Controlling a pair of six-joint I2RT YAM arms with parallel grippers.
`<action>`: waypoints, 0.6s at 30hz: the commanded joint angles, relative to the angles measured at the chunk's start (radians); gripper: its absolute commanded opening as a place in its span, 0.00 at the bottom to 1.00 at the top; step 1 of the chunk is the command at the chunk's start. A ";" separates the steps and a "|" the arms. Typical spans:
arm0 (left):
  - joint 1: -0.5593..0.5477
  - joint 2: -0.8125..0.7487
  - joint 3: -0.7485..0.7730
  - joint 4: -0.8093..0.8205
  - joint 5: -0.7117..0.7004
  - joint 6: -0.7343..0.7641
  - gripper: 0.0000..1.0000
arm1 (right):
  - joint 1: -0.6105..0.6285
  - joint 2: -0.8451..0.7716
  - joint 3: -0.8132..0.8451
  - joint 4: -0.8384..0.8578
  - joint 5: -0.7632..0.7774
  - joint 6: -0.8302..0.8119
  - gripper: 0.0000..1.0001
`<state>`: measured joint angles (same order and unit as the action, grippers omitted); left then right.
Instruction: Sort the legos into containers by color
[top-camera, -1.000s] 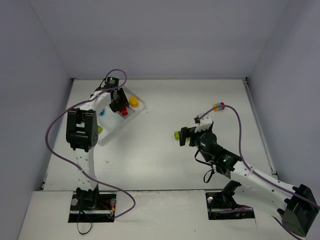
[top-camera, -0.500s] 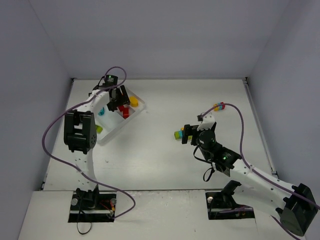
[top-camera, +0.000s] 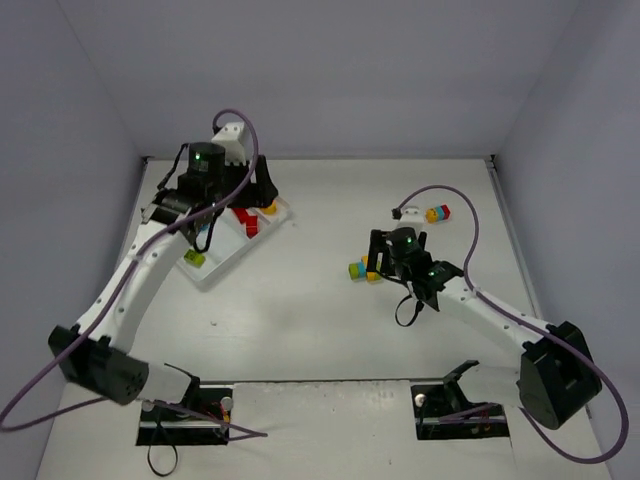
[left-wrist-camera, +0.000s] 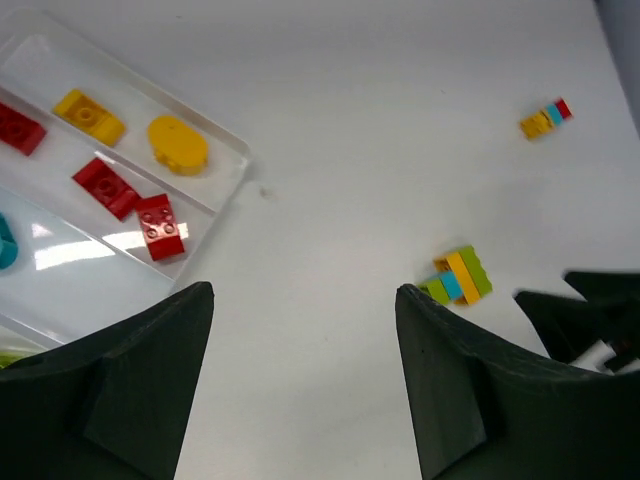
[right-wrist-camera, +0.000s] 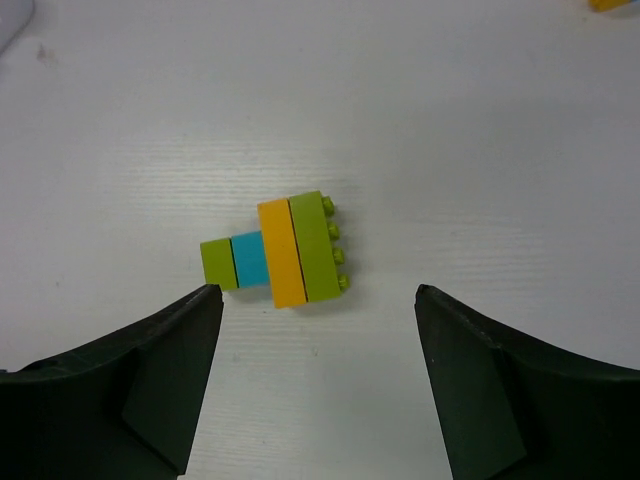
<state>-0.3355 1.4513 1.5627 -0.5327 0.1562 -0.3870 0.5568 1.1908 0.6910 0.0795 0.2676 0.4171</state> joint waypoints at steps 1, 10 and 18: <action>-0.045 -0.121 -0.107 -0.004 0.063 0.105 0.67 | -0.001 0.062 0.068 -0.017 -0.097 -0.032 0.73; -0.062 -0.307 -0.352 -0.003 0.103 0.197 0.67 | -0.021 0.259 0.123 -0.012 -0.162 -0.109 0.75; -0.062 -0.301 -0.366 -0.012 0.097 0.203 0.67 | -0.024 0.381 0.174 -0.020 -0.168 -0.080 0.77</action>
<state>-0.3981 1.1759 1.1683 -0.5800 0.2432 -0.2100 0.5415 1.5627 0.8196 0.0452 0.0998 0.3317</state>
